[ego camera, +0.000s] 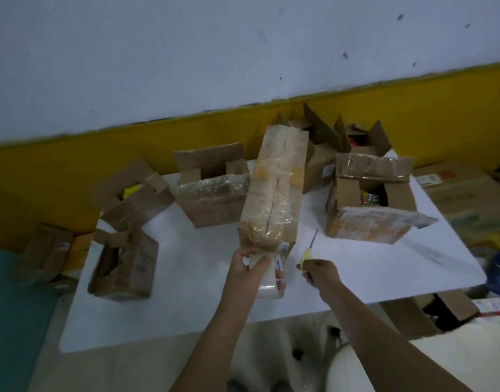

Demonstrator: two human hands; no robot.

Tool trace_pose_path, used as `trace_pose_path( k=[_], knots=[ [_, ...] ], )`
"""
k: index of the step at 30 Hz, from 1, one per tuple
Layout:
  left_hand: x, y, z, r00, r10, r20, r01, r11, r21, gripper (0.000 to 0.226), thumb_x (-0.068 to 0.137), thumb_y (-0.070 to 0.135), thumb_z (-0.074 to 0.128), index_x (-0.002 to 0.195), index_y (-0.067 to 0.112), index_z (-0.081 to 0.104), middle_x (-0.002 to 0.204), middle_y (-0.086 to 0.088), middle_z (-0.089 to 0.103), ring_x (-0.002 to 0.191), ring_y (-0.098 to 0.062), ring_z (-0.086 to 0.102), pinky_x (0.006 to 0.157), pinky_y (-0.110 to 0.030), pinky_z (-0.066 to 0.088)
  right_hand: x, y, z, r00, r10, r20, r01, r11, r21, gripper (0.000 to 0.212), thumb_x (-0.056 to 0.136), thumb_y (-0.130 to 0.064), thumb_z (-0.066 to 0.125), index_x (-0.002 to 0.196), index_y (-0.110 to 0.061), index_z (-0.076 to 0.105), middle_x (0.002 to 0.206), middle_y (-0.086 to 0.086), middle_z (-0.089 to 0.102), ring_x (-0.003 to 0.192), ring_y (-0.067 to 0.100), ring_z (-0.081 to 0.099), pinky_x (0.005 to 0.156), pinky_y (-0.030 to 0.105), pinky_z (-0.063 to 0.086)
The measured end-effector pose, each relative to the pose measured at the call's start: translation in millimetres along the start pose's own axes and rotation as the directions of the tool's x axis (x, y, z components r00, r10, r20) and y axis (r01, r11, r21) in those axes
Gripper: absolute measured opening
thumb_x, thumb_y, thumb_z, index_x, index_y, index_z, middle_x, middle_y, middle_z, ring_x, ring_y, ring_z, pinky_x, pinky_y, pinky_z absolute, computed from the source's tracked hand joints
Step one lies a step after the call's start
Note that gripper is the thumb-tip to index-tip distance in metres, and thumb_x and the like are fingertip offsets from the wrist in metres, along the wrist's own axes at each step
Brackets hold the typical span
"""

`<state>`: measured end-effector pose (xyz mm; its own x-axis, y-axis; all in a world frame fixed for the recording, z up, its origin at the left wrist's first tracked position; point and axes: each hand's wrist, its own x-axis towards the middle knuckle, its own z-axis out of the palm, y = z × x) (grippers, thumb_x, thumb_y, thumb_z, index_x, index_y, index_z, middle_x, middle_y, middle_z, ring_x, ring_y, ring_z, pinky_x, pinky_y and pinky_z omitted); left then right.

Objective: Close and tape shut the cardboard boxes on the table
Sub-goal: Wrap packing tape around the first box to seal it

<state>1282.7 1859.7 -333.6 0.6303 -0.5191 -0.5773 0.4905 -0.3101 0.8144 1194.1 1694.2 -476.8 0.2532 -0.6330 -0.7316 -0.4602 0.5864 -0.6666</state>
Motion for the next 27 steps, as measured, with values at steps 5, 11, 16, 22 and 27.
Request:
trace_pose_path(
  k=[5,11,16,22,27],
  knots=[
    [-3,0,-13,0.997,0.062,0.036,-0.067,0.987,0.147,0.033,0.084,0.024,0.076,0.108,0.02,0.053,0.096,-0.024,0.07,0.069,-0.036,0.071,0.072,-0.053,0.06,-67,-5,-34,0.958,-0.17,0.23,0.12,0.969,0.217,0.019,0.095,-0.016,0.063,0.104,-0.001,0.07,0.09,0.012,0.067,0.074,0.018,0.054,0.067,0.024,0.048],
    [-10,5,-19,0.993,0.11,0.036,-0.114,0.98,0.164,0.024,0.09,0.015,0.07,0.11,0.009,0.059,0.09,-0.027,0.069,0.062,-0.032,0.068,0.059,-0.037,0.056,-138,-15,-75,0.847,-0.284,0.449,0.478,0.775,-0.412,0.016,0.089,-0.043,0.068,0.097,-0.029,0.07,0.102,-0.005,0.068,0.083,0.004,0.064,0.063,0.017,0.051],
    [-28,16,-20,0.993,0.059,0.103,-0.07,0.991,0.11,0.018,0.096,0.015,0.06,0.111,0.007,0.063,0.078,-0.026,0.069,0.062,-0.032,0.067,0.059,-0.037,0.057,-172,-43,-93,0.791,-0.117,0.6,0.53,0.622,-0.577,0.03,0.084,-0.061,0.063,0.101,-0.037,0.068,0.105,-0.011,0.065,0.077,0.001,0.061,0.065,0.017,0.051],
    [-31,17,-24,0.991,0.099,0.093,-0.109,0.988,0.107,0.016,0.097,0.018,0.058,0.106,0.006,0.062,0.075,-0.026,0.07,0.067,-0.035,0.067,0.073,-0.048,0.056,-171,-79,-71,0.782,-0.045,0.621,0.547,0.527,-0.651,0.048,0.09,-0.06,0.056,0.124,-0.026,0.061,0.125,-0.007,0.055,0.113,0.013,0.054,0.086,0.023,0.055],
    [-30,21,-28,0.991,0.089,0.096,-0.102,0.984,0.143,0.017,0.097,0.014,0.054,0.105,0.001,0.061,0.073,-0.025,0.069,0.059,-0.032,0.067,0.061,-0.035,0.054,-159,-91,-43,0.783,0.011,0.622,0.513,0.554,-0.656,0.071,0.076,-0.071,0.062,0.128,-0.022,0.061,0.122,0.004,0.058,0.108,0.019,0.056,0.087,0.029,0.057]
  ],
)
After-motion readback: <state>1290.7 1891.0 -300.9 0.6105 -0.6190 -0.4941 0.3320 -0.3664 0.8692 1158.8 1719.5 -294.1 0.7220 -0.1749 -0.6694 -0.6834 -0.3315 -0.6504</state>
